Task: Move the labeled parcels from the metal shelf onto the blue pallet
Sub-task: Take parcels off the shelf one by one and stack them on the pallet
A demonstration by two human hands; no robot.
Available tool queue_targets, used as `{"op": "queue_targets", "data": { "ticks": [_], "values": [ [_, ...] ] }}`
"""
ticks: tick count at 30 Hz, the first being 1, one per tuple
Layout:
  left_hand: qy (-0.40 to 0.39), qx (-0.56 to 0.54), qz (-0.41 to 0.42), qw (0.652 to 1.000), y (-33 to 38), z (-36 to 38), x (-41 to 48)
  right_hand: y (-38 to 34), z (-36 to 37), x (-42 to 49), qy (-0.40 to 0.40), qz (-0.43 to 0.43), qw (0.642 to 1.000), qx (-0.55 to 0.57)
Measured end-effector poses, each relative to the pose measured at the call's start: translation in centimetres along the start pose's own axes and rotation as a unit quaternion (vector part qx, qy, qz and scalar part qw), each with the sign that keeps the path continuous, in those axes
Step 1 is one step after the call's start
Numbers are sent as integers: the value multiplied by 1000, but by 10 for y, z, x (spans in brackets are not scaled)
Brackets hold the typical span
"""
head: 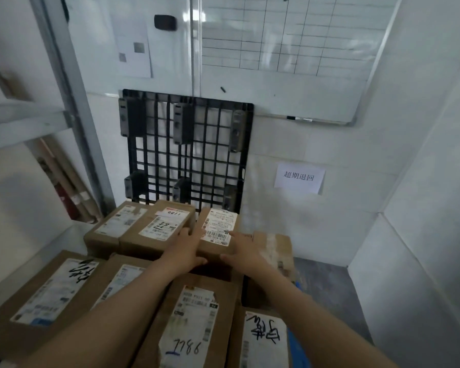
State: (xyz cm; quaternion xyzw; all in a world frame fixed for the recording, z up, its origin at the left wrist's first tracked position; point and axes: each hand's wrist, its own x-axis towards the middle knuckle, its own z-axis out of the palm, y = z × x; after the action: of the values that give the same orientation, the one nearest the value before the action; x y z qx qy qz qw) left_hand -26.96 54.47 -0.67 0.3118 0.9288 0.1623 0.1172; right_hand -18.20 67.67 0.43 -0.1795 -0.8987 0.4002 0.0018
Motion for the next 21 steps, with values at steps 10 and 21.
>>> {"op": "queue_targets", "data": {
  "ticks": [10,21],
  "values": [
    [8,-51,25,998,-18,8,5,15,15,15,-8,47,999,-12],
    [-14,-45,45,998,-3,17,2,23,-3,-2,-35,39,998,-37]
  ]
}}
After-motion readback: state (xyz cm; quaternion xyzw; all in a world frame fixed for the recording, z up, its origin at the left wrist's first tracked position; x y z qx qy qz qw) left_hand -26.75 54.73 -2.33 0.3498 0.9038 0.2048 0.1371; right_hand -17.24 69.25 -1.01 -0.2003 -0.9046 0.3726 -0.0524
